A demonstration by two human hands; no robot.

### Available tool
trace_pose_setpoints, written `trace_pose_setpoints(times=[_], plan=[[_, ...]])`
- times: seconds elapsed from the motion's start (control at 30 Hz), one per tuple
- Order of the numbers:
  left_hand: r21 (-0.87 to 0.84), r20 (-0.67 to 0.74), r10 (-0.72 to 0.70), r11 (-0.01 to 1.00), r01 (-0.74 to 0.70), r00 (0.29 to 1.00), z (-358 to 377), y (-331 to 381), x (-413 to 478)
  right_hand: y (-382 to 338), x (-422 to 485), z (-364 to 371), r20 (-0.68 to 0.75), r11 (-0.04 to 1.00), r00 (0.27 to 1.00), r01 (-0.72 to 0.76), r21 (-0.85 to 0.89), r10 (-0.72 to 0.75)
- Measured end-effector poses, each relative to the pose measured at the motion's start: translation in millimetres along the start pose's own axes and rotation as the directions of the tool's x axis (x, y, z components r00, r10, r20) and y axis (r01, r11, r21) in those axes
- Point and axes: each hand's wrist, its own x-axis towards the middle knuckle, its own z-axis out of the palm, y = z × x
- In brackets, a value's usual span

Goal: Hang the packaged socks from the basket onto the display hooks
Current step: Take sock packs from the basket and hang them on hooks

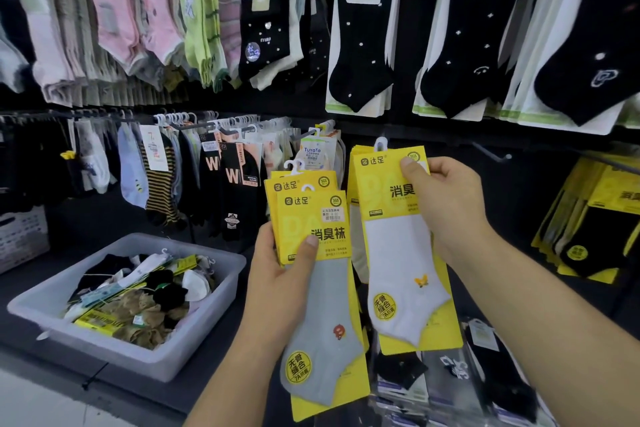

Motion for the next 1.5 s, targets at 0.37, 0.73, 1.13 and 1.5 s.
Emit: trace_pose_setpoints(times=[0.37, 0.73, 1.13, 1.5], plan=[[0.151, 0.030, 0.067, 0.986, -0.071, 0.997, -7, 6, 2, 27, 19, 6, -0.077, 0.968, 0.994, 0.057, -0.244, -0.078], [-0.018, 0.049, -0.024, 1.000, 0.025, 0.999, 7, 4, 1, 18, -27, 11, 0.174, 0.972, 0.982, 0.113, -0.208, -0.077], [-0.139, 0.062, -0.063, 0.988, 0.071, 0.996, 16, -5, 0, 13, -40, 4, 0.267, 0.997, 0.963, -0.055, 0.052, 0.040], [-0.026, 0.037, -0.041, 0.999, 0.042, 0.998, 10, -6, 1, -18, -15, -5, 0.072, 0.998, 0.997, 0.007, 0.059, -0.011]])
